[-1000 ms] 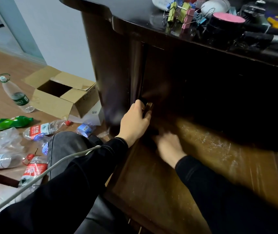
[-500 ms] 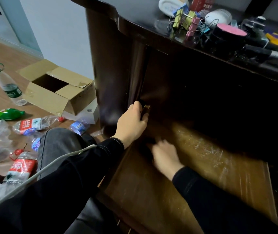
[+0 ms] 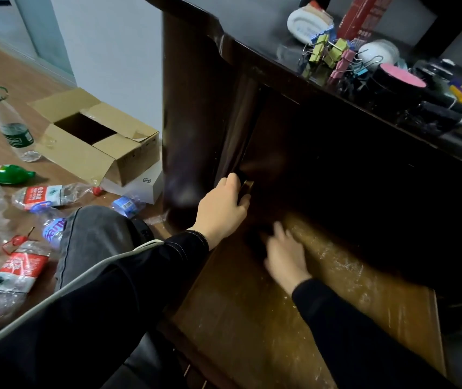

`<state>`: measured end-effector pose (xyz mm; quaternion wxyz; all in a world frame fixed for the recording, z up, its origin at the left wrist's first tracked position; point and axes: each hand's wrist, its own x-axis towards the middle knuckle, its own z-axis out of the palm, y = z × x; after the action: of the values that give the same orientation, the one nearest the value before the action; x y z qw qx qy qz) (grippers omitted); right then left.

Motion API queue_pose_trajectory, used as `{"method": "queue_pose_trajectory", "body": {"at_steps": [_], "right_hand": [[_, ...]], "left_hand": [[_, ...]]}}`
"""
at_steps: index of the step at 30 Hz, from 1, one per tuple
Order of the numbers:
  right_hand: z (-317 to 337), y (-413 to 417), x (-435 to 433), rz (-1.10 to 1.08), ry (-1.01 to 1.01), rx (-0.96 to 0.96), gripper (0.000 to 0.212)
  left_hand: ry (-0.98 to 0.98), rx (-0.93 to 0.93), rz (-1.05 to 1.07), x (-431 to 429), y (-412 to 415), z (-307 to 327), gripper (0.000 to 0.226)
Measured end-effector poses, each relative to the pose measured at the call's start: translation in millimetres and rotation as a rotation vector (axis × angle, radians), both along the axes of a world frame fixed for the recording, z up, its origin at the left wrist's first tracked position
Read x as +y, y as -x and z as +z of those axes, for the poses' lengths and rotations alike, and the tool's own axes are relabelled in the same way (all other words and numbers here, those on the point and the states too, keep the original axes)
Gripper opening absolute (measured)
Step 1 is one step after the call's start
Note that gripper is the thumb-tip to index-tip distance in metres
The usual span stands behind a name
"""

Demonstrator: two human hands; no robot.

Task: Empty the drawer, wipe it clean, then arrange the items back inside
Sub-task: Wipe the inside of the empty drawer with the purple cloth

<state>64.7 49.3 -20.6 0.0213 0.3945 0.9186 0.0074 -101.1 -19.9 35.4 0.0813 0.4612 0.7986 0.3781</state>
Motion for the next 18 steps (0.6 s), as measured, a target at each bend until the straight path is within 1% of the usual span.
{"method": "queue_pose_trajectory", "body": {"at_steps": [2,4,5,6,7,8,10,12,14,16,18], "right_hand": [[-10,-21,-34,0.164,0.066,-0.036,0.056],[-13,-36,-41,0.271,0.094,-0.058,0.055],[-12,-38,-31,0.260,0.080,-0.062,0.053],[-12,-34,-16,0.202,0.045,-0.056,0.047],[-10,-28,3,0.120,0.002,-0.037,0.042],[-5,-19,24,0.028,-0.029,-0.013,0.042],[5,-1,61,-0.136,0.030,0.027,0.054],[9,12,74,-0.214,0.092,0.026,0.056],[9,13,64,-0.197,0.024,0.001,0.055],[1,0,34,-0.117,-0.039,-0.006,0.052],[-12,-22,-2,0.002,-0.013,-0.050,0.047]], "left_hand": [[0.000,-0.008,0.008,0,0,0,0.026],[-0.004,-0.007,0.008,1,0,-2,0.025],[-0.004,-0.009,0.007,1,0,-3,0.025],[-0.004,-0.011,0.009,1,1,-3,0.025],[-0.003,-0.012,0.011,2,1,-4,0.025],[-0.002,-0.013,0.013,2,2,-5,0.025],[0.000,-0.019,0.015,2,2,-5,0.025],[-0.001,-0.022,0.012,2,2,-5,0.025],[-0.003,-0.023,0.014,2,2,-5,0.025],[-0.005,-0.024,0.013,2,2,-5,0.025],[-0.007,-0.026,0.009,2,2,-6,0.025]]}}
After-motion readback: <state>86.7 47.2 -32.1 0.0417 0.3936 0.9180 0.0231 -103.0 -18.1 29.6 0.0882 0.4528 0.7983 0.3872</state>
